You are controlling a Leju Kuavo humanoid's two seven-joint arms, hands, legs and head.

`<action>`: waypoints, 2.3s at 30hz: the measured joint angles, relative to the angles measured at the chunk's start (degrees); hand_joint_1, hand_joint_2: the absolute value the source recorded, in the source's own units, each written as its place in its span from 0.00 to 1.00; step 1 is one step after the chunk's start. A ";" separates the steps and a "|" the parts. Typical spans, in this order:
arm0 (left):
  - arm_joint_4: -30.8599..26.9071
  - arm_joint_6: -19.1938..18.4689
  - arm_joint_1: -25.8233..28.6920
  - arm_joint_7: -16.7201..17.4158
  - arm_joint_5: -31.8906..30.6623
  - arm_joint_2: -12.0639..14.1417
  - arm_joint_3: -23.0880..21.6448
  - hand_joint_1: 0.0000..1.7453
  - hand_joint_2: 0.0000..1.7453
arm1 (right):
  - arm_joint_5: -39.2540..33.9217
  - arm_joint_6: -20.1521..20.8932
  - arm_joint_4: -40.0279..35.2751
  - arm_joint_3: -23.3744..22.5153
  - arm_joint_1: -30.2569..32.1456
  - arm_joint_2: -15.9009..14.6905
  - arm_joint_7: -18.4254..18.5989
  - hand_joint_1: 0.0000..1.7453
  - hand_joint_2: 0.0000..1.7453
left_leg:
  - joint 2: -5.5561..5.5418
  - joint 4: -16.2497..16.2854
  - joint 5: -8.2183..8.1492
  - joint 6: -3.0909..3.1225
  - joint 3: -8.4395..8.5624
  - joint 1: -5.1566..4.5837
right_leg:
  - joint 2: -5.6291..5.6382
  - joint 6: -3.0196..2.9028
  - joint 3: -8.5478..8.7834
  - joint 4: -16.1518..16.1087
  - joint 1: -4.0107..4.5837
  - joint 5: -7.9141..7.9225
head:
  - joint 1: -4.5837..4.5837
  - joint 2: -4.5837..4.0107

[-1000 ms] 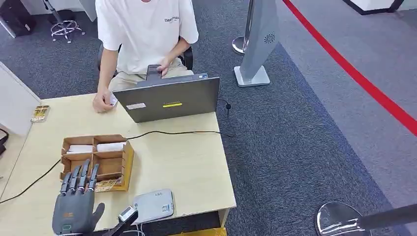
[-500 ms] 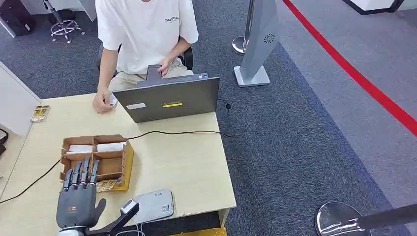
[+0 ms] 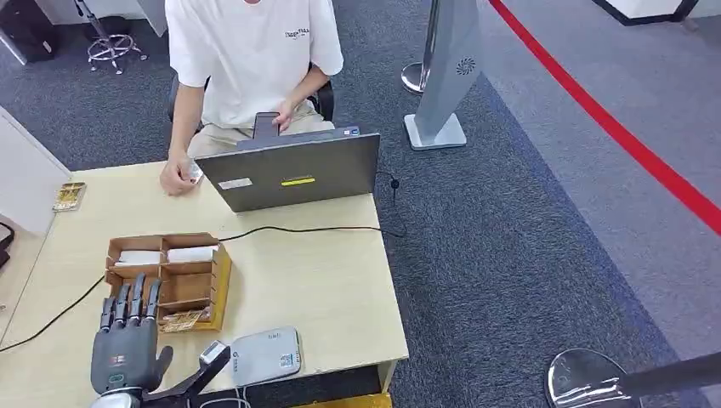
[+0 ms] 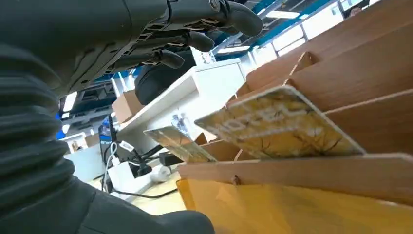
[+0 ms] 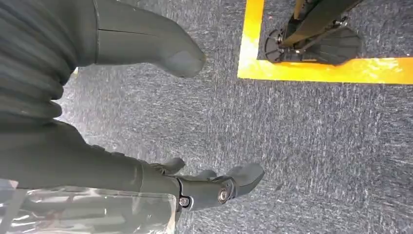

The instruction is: Pass the card to the sensor for recognition and then transmit it.

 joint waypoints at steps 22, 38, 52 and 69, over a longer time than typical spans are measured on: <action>1.55 -0.70 -1.62 -0.09 0.00 -1.11 0.15 0.00 1.00 | 0.04 -1.01 1.47 -0.07 -0.45 -0.11 -0.13 0.00 1.00 | 0.00 0.00 0.00 0.00 0.01 0.00 | 0.00 0.00 0.00 0.00 0.00 0.00 | 0.00 0.00; 1.55 -2.80 -3.26 -0.09 -0.02 -2.21 -0.04 0.00 1.00 | 0.04 -1.38 2.36 -0.20 -0.86 -0.13 -0.26 0.00 1.00 | 0.00 0.00 0.00 0.00 0.01 0.00 | 0.01 0.00 0.00 0.00 0.00 0.01 | 0.00 0.00; 1.53 -3.52 -4.54 -0.09 -0.02 -2.80 -0.59 0.00 1.00 | 0.04 -2.19 3.83 -0.33 -1.22 -0.72 -0.48 0.00 1.00 | 0.01 0.00 0.00 0.00 0.01 0.00 | 0.02 0.00 -0.01 0.00 0.00 0.01 | 0.00 0.00; 1.49 -5.62 -4.60 -1.33 -0.02 -3.41 -0.59 1.00 1.00 | 0.04 -2.19 3.96 -0.37 -1.27 -0.72 -0.48 0.00 1.00 | 0.00 0.00 0.00 0.00 0.01 0.00 | 0.01 0.00 0.00 0.00 0.00 0.01 | 0.00 0.00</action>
